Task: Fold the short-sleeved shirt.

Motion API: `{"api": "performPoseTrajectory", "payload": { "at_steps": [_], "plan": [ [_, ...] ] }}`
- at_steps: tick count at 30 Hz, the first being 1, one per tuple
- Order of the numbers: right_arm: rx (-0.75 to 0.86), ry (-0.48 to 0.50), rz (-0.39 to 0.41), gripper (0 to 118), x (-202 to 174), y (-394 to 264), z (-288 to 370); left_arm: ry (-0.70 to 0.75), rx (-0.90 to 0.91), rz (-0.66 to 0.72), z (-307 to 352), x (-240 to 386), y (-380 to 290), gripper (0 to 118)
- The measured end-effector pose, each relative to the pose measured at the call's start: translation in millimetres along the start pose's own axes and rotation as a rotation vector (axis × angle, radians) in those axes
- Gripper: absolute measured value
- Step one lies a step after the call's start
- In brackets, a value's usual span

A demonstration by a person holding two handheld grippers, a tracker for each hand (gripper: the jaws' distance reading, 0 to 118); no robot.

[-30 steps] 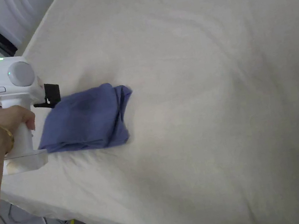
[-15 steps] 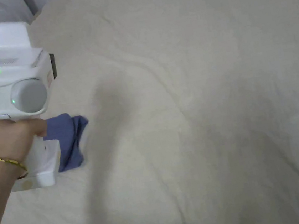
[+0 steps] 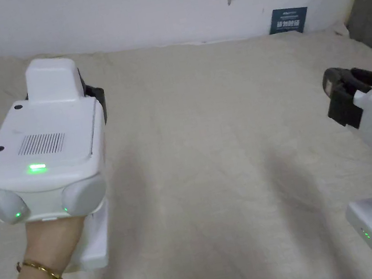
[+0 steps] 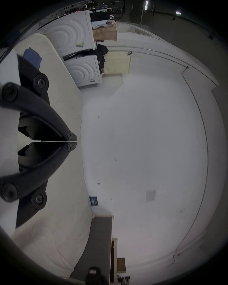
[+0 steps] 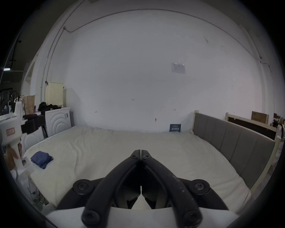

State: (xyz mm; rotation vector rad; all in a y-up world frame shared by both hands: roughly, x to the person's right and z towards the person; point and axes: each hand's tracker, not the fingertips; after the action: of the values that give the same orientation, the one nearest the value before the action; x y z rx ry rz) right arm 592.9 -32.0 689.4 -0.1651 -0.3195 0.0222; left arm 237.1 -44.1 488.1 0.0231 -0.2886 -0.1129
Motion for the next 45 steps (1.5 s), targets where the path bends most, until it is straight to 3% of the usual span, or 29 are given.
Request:
{"api": "performPoseTrajectory", "payload": {
  "at_steps": [5, 6, 7, 21, 24, 26, 27, 28, 31, 34, 45],
  "plan": [
    [0.017, -0.032, -0.002, 2, 0.5, -0.4, -0.5, -0.055, -0.045, 0.062, 17.1, 24.0, -30.1, 1],
    [0.015, -0.033, 0.0, 2, -58.0, 0.9, -16.4, -0.055, -0.054, 0.058, 19.0, 26.3, -36.0, 1],
    [0.015, -0.034, 0.004, 2, -66.4, 0.1, -18.4, -0.057, -0.073, 0.053, 21.1, 28.1, -42.3, 1],
    [-0.092, -0.018, -0.057, 2, -71.9, -62.7, -9.0, -0.013, -0.168, 0.051, 46.4, 19.7, -78.1, 3],
    [-0.091, -0.019, -0.063, 3, -72.5, -64.6, -6.2, -0.013, -0.172, 0.049, 48.2, 19.5, -78.9, 19],
    [-0.098, -0.021, -0.057, 24, -74.0, -64.0, -4.6, -0.018, -0.17, 0.036, 49.6, 20.1, -78.6, 42],
    [-0.1, -0.021, -0.057, 42, -74.1, -64.1, -4.3, -0.016, -0.169, 0.031, 49.7, 20.5, -78.3, 57],
    [-0.106, -0.02, -0.059, 69, -73.7, -64.5, -4.4, -0.017, -0.17, 0.029, 49.6, 21.2, -77.8, 80],
    [-0.103, -0.014, -0.075, 97, -73.5, -63.6, -3.6, -0.021, -0.172, 0.044, 48.8, 20.2, -75.9, 118],
    [-0.094, -0.027, -0.064, 118, -74.4, -63.2, -2.5, -0.024, -0.157, 0.052, 52.2, 21.3, -72.4, 118],
    [-0.093, -0.021, -0.06, 118, -77.1, -66.4, -2.3, -0.021, -0.162, 0.042, 52.0, 22.4, -72.3, 118]
  ]
}}
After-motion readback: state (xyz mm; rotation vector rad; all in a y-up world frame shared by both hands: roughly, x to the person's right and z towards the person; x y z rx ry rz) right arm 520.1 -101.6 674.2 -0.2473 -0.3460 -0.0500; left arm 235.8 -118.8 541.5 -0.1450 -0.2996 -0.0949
